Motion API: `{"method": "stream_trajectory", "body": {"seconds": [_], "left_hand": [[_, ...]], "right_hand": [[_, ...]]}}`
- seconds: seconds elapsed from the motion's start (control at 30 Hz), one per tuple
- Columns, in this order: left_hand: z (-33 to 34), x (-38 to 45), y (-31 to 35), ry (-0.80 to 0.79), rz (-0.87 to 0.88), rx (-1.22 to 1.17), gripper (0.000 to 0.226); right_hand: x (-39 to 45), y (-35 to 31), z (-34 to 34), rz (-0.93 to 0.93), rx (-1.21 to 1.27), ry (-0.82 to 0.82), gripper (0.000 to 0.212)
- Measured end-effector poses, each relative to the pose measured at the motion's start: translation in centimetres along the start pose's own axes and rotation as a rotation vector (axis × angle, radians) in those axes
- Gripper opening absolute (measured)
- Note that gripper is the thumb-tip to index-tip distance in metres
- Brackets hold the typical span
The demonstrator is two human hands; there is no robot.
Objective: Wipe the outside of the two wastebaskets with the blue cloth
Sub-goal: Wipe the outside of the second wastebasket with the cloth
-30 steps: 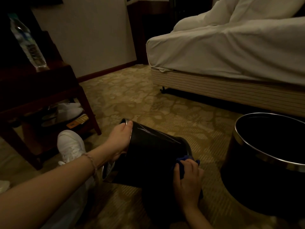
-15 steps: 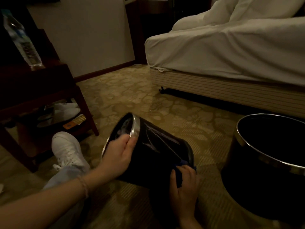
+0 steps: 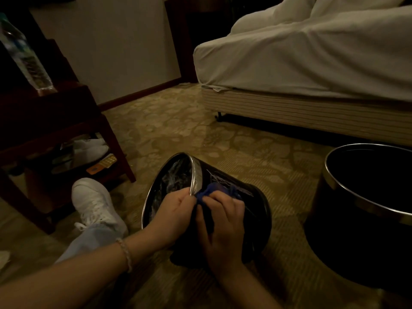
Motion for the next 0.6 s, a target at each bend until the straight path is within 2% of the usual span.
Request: {"method": "stream_trajectory", "body": {"seconds": [0.07, 0.13, 0.3, 0.4, 0.5, 0.6], "left_hand": [[-0.6, -0.1, -0.4, 0.029, 0.044, 0.085, 0.049], [-1.4, -0.2, -0.6, 0.045, 0.053, 0.022, 0.057], [-2.1, -0.7, -0.4, 0.041, 0.04, 0.045, 0.058], [-1.4, -0.9, -0.5, 0.039, 0.051, 0.061, 0.063], [-1.0, -0.9, -0.2, 0.057, 0.066, 0.084, 0.066], [-1.3, -0.7, -0.1, 0.084, 0.088, 0.102, 0.054]], "right_hand": [[0.5, 1.2, 0.5, -0.001, -0.036, -0.053, 0.026], [0.5, 3.7, 0.8, 0.064, -0.076, -0.098, 0.03], [-1.5, 12.3, -1.5, 0.368, -0.04, -0.033, 0.035], [-2.6, 13.9, -2.4, 0.479, -0.044, -0.022, 0.038], [-1.9, 11.0, -1.8, 0.439, -0.021, -0.013, 0.032], [0.2, 4.5, -0.1, 0.246, 0.029, -0.125, 0.028]]}}
Point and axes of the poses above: each hand's wrist, its own x-axis towards the middle knuckle, its own z-axis out of the palm, y = z × x, the point moved 6 cm from there along x, towards the middle knuckle, and after that the axes turned 4 degrees about -y, right-handed, at the moved point
